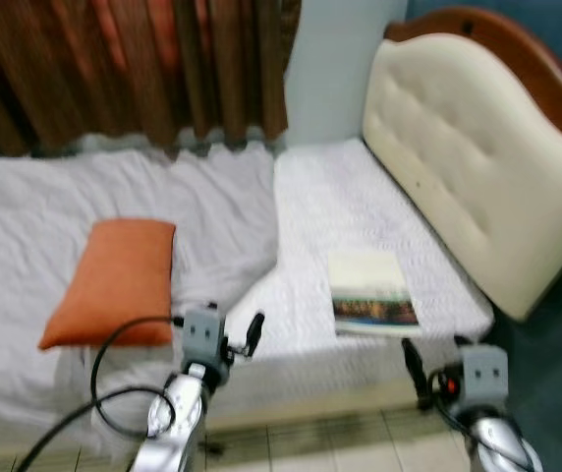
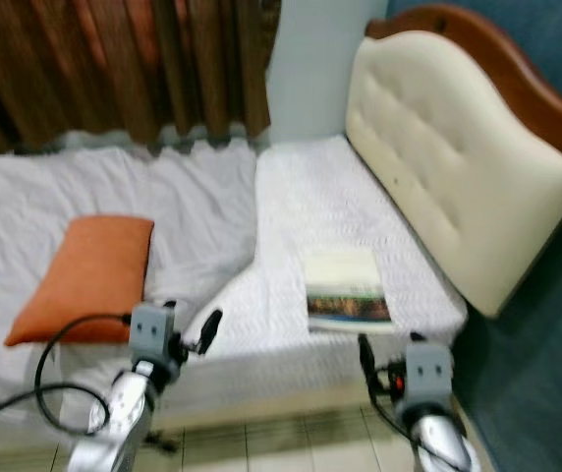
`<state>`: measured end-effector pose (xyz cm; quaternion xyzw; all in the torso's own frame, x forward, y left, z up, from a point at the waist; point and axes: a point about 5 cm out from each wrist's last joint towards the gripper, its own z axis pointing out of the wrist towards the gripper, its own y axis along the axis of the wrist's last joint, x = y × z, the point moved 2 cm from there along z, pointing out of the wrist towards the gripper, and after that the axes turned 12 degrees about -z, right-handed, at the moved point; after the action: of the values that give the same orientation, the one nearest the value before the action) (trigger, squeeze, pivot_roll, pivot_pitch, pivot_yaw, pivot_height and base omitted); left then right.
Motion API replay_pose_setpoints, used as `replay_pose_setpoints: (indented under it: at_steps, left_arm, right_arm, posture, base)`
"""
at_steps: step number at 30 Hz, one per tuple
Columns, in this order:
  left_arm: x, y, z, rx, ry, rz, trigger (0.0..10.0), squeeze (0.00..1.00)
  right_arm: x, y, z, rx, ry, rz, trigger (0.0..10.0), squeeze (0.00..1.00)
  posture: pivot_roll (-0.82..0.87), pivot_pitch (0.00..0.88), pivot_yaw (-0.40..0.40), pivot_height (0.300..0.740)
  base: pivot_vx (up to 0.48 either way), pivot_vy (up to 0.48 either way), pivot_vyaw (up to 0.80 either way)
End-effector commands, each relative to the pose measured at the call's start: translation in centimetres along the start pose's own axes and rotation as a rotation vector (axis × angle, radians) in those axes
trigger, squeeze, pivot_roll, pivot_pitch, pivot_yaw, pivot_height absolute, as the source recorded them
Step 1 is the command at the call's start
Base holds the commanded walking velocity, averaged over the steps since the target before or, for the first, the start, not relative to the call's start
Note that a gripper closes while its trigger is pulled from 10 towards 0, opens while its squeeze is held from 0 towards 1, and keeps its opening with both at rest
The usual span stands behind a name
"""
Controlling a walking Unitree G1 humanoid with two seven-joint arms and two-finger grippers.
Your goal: Clean up the room
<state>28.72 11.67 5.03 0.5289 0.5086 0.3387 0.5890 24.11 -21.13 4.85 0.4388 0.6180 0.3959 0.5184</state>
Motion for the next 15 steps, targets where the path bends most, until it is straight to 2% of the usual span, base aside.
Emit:
replay_pose_setpoints:
  at_steps: [1, 3, 8, 10, 14, 15]
  left_arm:
    - [0.4, 0.0, 0.1, 0.004, 0.0, 0.024, 10.0, 0.0]
    - [0.1, 0.2, 0.5, 0.003, -0.019, 0.031, 10.0, 0.0]
    - [-0.2, 0.2, 1.1, 0.018, -0.027, 0.075, 10.0, 0.0]
    - [0.1, -0.2, 1.2, 0.043, -0.006, 0.104, 10.0, 0.0]
    - [0.8, 0.1, 0.8, 0.026, -0.003, 0.081, 10.0, 0.0]
    - [0.9, 0.1, 0.8, 0.024, -0.001, 0.082, 10.0, 0.0]
  right_arm:
    - [0.6, 0.6, 0.4, -0.013, 0.039, -0.01, 10.0, 0.0]
    - [0.5, 0.7, 0.7, -0.014, 0.041, -0.013, 10.0, 0.0]
    - [0.9, 0.9, 1.2, -0.02, 0.054, -0.011, 10.0, 0.0]
    - [1.2, 0.8, 1.3, -0.014, 0.058, 0.005, 10.0, 0.0]
    - [1.2, 0.3, 1.3, 0.005, 0.049, 0.038, 10.0, 0.0]
    - [1.2, 0.3, 1.3, 0.008, 0.049, 0.04, 10.0, 0.0]
  posture:
    - [-0.14, 0.061, -0.046, 0.74]
    - [-0.14, 0.057, -0.044, 0.74]
    - [-0.14, 0.051, -0.03, 0.74]
    - [-0.14, 0.049, -0.015, 0.74]
    - [-0.13, 0.052, -0.009, 0.74]
    - [-0.13, 0.051, -0.008, 0.74]
  base:
    - [0.382, 0.289, 0.0]
    - [0.403, 0.259, 0.0]
    - [0.464, 0.0, 0.0]
    - [0.0, 0.0, 0.0]
    - [0.0, 0.0, 0.0]
    - [0.266, -0.394, 0.0]
